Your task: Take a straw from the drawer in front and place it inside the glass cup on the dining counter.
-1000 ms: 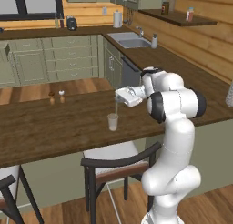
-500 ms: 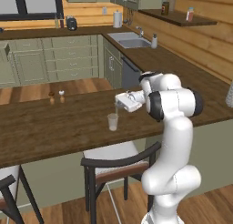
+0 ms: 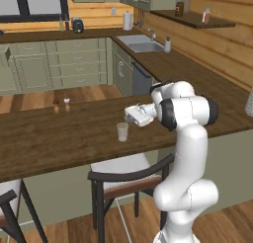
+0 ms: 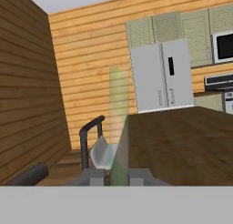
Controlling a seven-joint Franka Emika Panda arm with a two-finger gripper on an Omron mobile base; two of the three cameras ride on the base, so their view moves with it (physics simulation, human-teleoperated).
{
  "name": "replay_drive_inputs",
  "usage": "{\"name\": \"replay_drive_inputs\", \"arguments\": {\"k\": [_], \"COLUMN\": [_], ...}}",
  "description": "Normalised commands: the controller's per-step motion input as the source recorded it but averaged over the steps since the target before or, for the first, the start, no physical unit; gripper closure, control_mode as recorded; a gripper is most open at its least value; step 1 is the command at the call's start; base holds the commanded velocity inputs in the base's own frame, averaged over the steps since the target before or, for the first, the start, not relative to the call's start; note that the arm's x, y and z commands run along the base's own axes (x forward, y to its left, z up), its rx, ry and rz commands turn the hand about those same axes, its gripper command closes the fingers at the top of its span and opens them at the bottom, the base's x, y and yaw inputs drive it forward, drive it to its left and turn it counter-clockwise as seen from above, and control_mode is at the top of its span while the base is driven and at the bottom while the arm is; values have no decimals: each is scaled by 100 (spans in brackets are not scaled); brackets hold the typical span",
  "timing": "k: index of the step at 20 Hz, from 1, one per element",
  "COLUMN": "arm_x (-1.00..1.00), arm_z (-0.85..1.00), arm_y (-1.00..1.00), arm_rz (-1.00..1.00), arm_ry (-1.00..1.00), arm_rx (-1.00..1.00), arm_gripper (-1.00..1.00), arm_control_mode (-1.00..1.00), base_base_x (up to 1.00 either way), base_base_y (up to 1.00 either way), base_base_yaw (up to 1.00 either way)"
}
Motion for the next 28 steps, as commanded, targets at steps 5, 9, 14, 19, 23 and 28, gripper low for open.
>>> {"name": "replay_drive_inputs", "arguments": {"k": [5,9,14,19,23,28], "arm_x": [1,0,0,-6,-51,-41], "arm_z": [-23,-22,-6,0,5,18], "arm_y": [0,0,0,0,0,0], "arm_rz": [0,0,0,0,0,0], "arm_ry": [0,0,-4,-4,0,0], "arm_rx": [-1,0,-1,0,0,0], "arm_gripper": [100,100,100,100,100,100], "arm_control_mode": [-100,-100,-100,-100,-100,-100], "base_base_x": [0,0,0,0,0,0], "base_base_y": [0,0,0,0,0,0], "base_base_yaw": [0,0,0,0,0,0]}}
